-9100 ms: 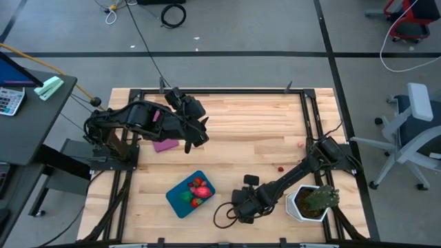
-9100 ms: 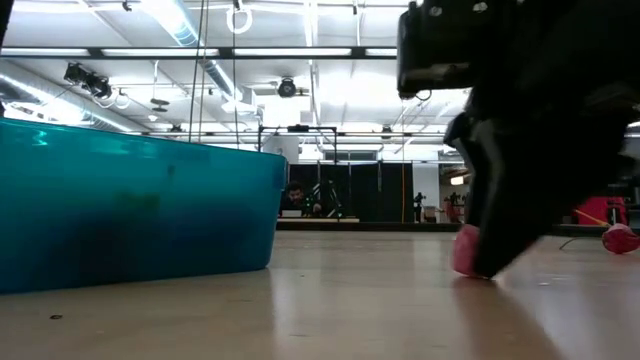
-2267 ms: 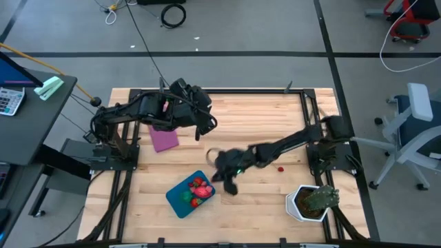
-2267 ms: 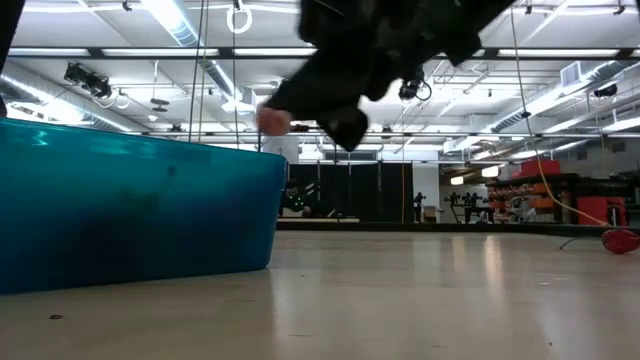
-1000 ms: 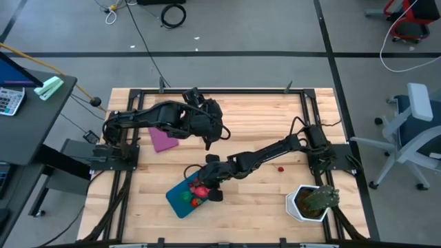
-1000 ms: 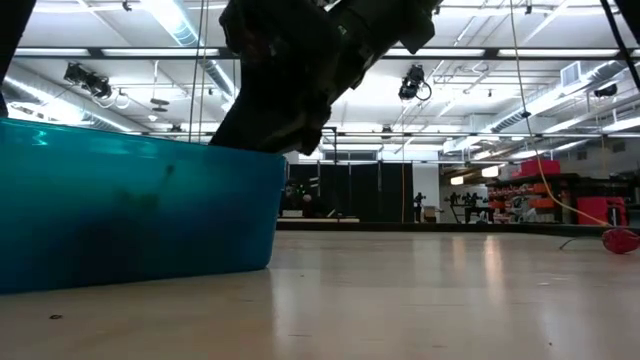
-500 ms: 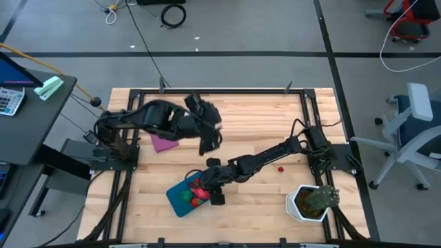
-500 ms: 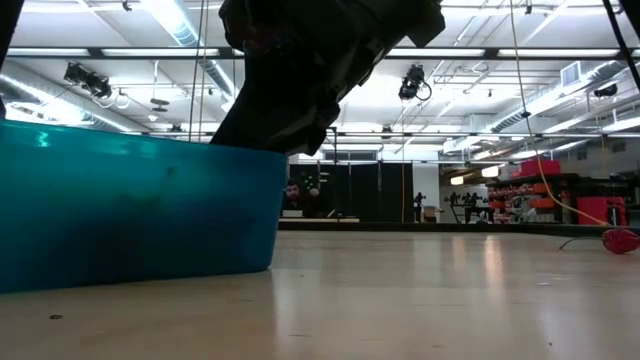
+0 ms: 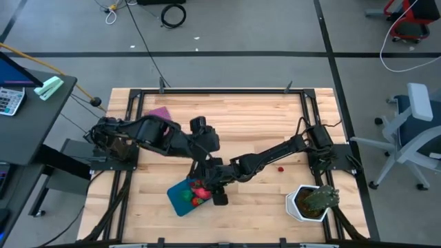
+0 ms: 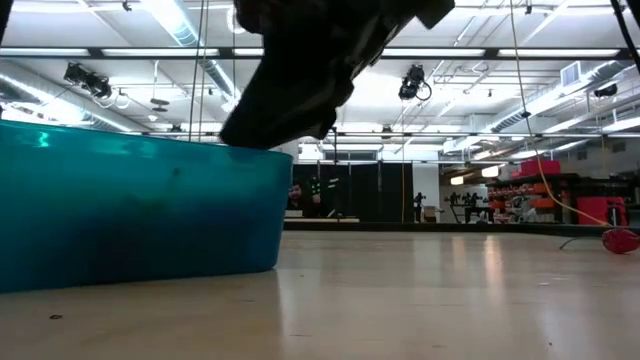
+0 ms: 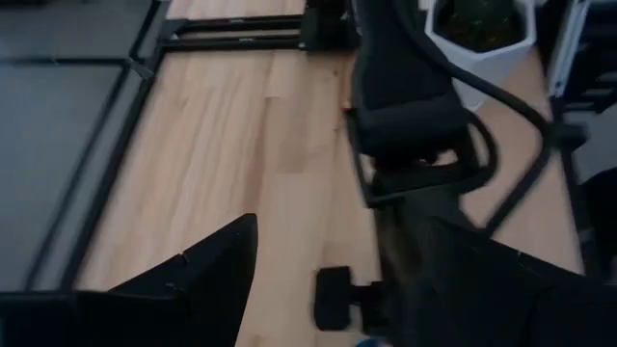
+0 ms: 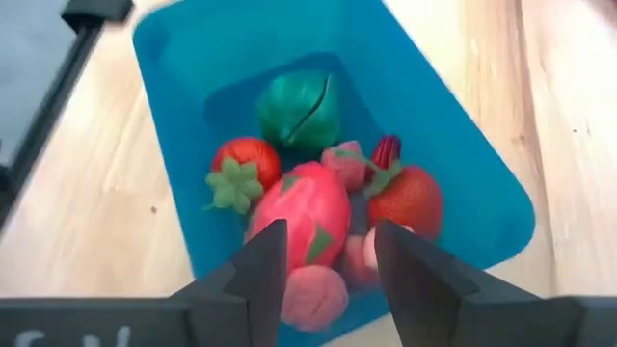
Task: Pick and placing Produce into tupperware
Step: Put the cherry into the blue bin
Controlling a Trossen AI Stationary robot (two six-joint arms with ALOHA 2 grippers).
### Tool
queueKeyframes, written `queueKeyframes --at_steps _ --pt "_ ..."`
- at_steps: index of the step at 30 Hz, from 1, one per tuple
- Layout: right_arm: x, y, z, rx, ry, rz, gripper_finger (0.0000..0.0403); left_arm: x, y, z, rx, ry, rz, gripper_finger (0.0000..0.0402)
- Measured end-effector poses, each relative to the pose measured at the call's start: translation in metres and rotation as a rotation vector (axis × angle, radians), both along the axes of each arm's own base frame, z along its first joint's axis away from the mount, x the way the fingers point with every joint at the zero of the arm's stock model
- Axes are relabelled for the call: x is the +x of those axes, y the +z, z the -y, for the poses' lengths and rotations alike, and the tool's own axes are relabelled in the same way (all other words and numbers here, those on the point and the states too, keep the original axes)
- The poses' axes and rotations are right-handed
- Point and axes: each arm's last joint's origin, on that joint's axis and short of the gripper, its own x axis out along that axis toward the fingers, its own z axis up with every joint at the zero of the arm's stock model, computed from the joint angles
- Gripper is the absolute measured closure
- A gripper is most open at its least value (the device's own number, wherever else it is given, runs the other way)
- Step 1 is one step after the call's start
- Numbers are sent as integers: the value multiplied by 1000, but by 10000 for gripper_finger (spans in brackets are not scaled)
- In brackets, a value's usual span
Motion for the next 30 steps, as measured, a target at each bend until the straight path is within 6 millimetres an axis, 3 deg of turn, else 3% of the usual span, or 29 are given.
queueKeyframes --at_steps 4,7,11,17,21,25,30 --pt "-19 16 4 42 -45 -140 238 -3 0 11 -33 -2 9 111" --pt "-49 34 7 43 -102 -329 238 -5 0 16 -34 -17 9 111" --pt "-96 73 4 5 -201 -481 238 -1 -5 18 -48 1 -4 111" --pt "-163 134 -10 -120 -382 -335 238 22 -31 26 -60 48 -67 111" --pt "-195 155 -17 -74 -406 -291 238 38 -51 32 -36 40 -125 111" --pt "-208 144 -21 -33 -471 -328 238 45 -58 31 -18 40 -146 111" --pt "-215 93 -15 -89 -586 -455 238 46 -59 26 -18 53 -147 111"
